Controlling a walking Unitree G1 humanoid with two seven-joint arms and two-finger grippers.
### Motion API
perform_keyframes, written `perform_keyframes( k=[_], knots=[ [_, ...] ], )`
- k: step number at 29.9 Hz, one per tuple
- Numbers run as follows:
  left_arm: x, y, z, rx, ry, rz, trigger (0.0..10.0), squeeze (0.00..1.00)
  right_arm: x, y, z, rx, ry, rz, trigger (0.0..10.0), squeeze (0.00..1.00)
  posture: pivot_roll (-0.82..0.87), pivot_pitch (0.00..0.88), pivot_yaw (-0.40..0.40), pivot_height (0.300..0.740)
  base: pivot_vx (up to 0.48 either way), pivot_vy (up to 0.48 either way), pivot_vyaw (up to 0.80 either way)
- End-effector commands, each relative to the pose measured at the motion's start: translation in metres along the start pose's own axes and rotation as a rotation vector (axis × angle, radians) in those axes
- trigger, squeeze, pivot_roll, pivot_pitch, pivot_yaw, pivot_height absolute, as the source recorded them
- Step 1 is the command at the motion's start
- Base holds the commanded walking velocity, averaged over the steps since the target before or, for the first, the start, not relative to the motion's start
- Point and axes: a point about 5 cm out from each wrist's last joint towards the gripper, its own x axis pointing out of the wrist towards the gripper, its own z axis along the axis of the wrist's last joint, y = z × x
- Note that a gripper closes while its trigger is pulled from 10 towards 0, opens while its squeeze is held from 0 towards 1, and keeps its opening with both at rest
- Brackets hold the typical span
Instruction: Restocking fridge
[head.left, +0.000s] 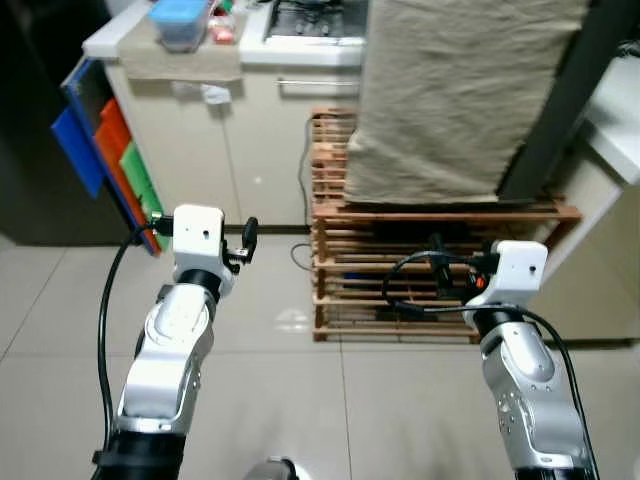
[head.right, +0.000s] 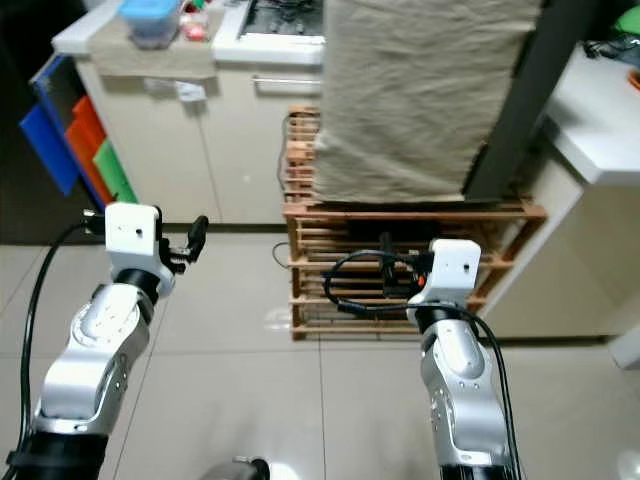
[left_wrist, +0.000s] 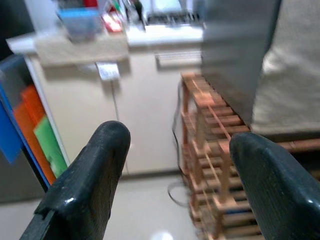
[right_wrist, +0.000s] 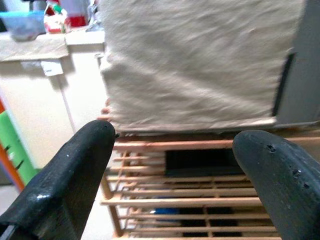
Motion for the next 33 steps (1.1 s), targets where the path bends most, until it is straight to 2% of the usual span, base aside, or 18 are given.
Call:
perform_keyframes(
  k=[1,7,11,13,21,26,29,33],
  knots=[
    [0.002,-0.003,0.010,0.020,-0.042,-0.024,10.0,0.00,0.000,-0.004,0.002,-0.005,-0.024,-0.028,10.0,0.18,-0.06,0.003,0.004,0.740,0.319,0.000,0.68],
    [0.012,-0.002,0.008,0.002,-0.008,0.013,10.0,0.00,0.000,-0.014,0.003,0.008,-0.036,-0.075,10.0,0.15,-0.07,0.000,0.050,0.740,0.446,0.000,0.00],
    [0.013,-0.001,0.001,-0.003,0.013,0.031,10.0,0.00,0.001,-0.022,0.002,-0.008,-0.031,-0.088,10.0,0.15,-0.08,0.000,0.036,0.740,0.446,0.000,0.00],
    [0.013,0.001,-0.004,-0.059,0.040,0.079,10.0,0.00,0.002,-0.028,0.003,-0.002,-0.022,-0.104,10.0,0.15,-0.07,0.000,0.003,0.740,0.446,0.000,0.00],
    [0.008,0.002,-0.003,-0.073,0.019,0.132,10.0,0.00,0.010,-0.018,0.006,-0.030,-0.024,-0.019,10.0,0.15,-0.03,0.008,-0.035,0.740,0.442,0.000,0.00],
    [0.005,-0.004,0.004,-0.128,-0.017,0.103,10.0,0.00,0.015,-0.013,0.012,-0.031,-0.033,0.016,10.0,0.15,-0.04,0.024,-0.043,0.740,0.208,0.388,0.00],
    [0.006,-0.006,0.005,-0.132,-0.022,0.093,10.0,0.00,0.016,-0.013,0.013,-0.037,-0.035,0.024,10.0,0.16,-0.04,0.025,-0.041,0.740,0.000,0.480,0.00],
    [0.012,-0.006,0.005,-0.091,-0.016,0.072,10.0,0.00,0.018,-0.014,0.015,-0.041,-0.052,0.009,10.0,0.15,-0.05,0.019,-0.023,0.740,0.000,0.480,0.00]
  ],
)
